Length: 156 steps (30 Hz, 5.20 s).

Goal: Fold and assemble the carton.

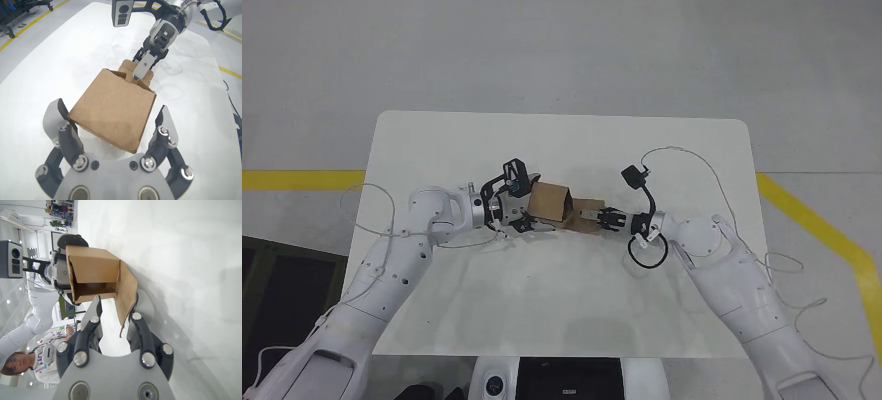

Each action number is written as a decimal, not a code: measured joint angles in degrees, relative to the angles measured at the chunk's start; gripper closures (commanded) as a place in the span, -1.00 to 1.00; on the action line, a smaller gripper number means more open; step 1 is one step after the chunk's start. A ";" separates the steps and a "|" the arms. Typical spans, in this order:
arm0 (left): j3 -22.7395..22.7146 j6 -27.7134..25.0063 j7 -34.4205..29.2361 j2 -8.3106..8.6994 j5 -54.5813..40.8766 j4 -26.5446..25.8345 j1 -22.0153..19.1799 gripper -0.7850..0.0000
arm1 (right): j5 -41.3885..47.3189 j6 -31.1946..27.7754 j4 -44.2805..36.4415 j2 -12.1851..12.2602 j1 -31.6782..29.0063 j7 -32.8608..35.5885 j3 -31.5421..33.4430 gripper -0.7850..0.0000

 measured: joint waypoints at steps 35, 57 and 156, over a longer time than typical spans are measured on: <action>0.03 -1.82 -1.20 -0.27 -0.06 0.54 -0.33 -1.00 | 1.58 -0.05 -5.23 0.89 0.30 4.50 2.78 -1.00; 0.39 -2.16 -1.68 -0.51 0.38 0.57 -0.65 -1.00 | 16.71 -3.57 -4.11 0.00 -1.33 1.96 2.43 -1.00; -0.53 -2.99 -3.59 -0.26 0.62 -0.50 0.58 -1.00 | 6.69 -3.04 2.15 -1.81 2.50 3.08 -3.68 0.45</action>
